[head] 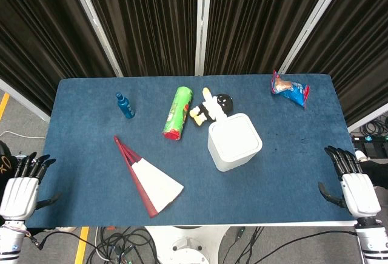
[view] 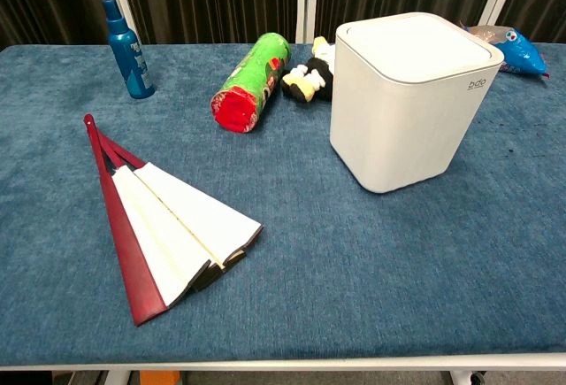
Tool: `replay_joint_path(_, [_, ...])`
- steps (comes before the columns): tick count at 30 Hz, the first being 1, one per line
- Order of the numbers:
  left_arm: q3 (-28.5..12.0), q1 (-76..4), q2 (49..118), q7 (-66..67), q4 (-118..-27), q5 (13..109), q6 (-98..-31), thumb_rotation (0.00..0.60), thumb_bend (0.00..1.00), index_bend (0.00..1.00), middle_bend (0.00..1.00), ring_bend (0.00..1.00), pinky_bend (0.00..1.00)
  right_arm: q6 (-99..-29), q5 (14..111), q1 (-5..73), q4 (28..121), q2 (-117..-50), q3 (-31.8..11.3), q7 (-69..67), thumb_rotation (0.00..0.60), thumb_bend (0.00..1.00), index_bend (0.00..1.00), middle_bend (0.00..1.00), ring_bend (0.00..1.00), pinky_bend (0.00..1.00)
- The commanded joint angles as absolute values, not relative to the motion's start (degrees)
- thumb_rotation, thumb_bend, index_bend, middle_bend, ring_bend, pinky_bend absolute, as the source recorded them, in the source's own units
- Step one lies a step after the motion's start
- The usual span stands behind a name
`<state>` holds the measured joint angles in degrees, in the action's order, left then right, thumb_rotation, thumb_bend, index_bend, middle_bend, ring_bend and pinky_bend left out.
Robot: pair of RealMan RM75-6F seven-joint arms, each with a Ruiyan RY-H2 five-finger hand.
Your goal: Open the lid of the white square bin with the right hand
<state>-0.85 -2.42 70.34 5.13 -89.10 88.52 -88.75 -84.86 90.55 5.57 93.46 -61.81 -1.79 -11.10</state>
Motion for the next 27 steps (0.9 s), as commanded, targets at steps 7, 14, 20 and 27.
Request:
replay_joint_path(7, [-0.98, -2.69, 70.47, 5.51, -89.22, 88.62, -88.49, 0.600, 0.00, 0.19, 0.13, 0.02, 0.09, -85.02, 91.28, 5.65, 93.06, -62.02, -1.59, -11.63, 0.600, 0.28, 0.00, 0.06, 0.00, 0.00])
replay_joint_path(14, [-0.95, -2.55, 70.46, 5.72, -89.60, 89.03, -89.01, 0.600, 0.00, 0.19, 0.13, 0.02, 0.09, -85.22, 94.57, 6.90, 93.03, -61.25, -1.32, -13.83, 0.600, 0.28, 0.00, 0.06, 0.00, 0.00])
replay_joint_path(20, [-1.08, -2.61, 70.22, 5.46, -89.67, 89.15, -89.16, 0.600, 0.00, 0.19, 0.13, 0.02, 0.09, -80.32, 99.22, 12.88, 96.55, -57.82, -2.37, -14.42, 0.600, 0.28, 0.00, 0.07, 0.00, 0.00])
replay_joint_path(27, [-1.15, -2.70, 70.68, 4.77, -89.25, 88.68, -88.69, 0.600, 0.00, 0.19, 0.13, 0.02, 0.09, -67.22, 98.24, 24.01, 101.34, -56.93, -6.46, -11.13, 0.600, 0.28, 0.13, 0.13, 0.00, 0.00])
